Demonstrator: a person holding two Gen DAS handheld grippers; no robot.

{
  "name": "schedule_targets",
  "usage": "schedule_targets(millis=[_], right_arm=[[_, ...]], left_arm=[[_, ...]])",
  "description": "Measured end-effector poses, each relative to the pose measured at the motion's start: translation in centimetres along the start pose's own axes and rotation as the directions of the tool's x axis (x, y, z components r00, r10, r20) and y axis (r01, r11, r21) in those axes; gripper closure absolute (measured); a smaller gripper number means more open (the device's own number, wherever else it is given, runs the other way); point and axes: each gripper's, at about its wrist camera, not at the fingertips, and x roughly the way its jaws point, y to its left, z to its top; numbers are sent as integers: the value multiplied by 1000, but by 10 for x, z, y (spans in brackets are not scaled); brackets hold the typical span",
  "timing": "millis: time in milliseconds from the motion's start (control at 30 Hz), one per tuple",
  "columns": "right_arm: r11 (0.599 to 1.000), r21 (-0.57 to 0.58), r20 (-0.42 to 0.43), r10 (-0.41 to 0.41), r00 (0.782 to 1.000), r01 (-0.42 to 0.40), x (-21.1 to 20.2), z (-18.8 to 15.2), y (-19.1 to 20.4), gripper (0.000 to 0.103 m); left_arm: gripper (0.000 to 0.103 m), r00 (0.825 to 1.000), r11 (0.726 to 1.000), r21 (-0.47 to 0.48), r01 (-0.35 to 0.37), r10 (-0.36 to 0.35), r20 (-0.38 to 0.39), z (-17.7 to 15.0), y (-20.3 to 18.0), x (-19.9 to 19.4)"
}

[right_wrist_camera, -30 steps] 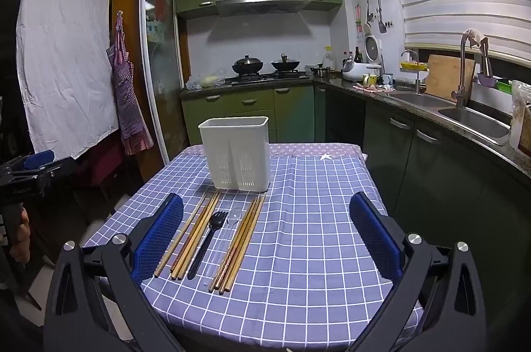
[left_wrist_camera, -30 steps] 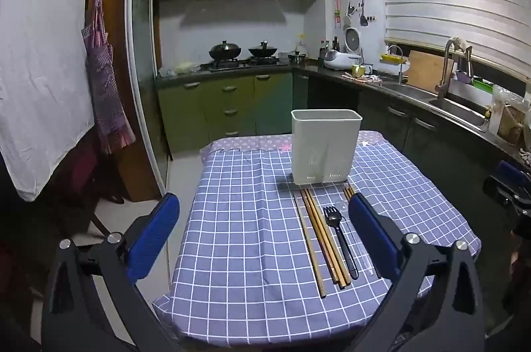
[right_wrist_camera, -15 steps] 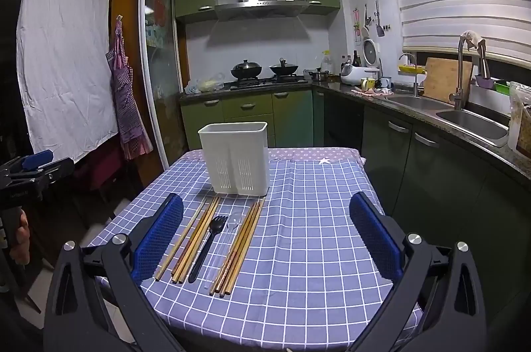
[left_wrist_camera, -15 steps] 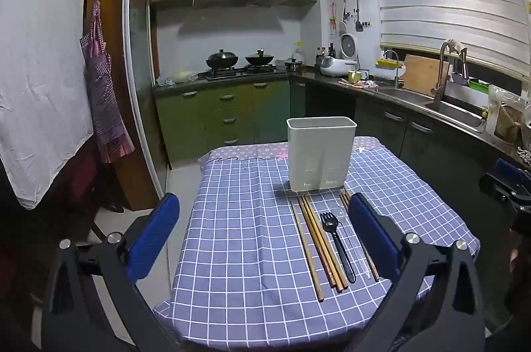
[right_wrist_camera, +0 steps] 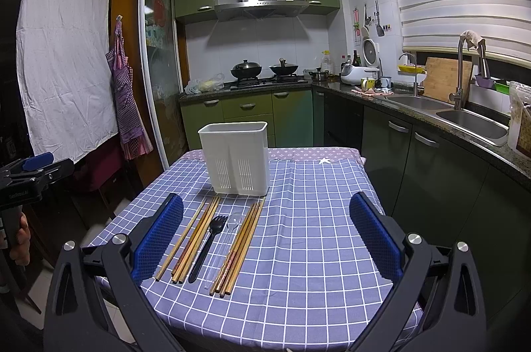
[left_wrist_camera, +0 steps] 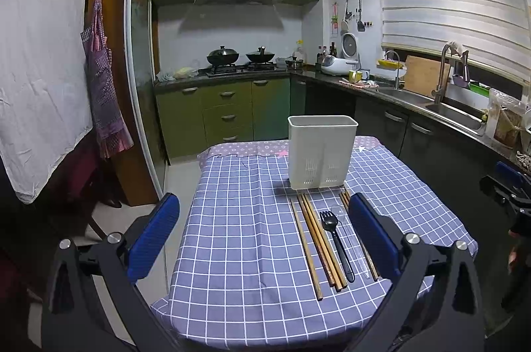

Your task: Organize utensils

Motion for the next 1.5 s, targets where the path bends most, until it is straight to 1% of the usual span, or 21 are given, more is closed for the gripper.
schedule_targets(millis=[800, 1500], right_arm=[[1000, 1, -5, 1, 1000, -1, 5, -2, 2, 4], [1000, 3, -6, 0, 1000, 0, 6, -3, 1, 4]], left_arm=[[6, 1000, 1000, 14, 8, -7, -13, -3, -3, 1], [6, 999, 1000, 6, 20, -20, -27, -4, -3, 2]])
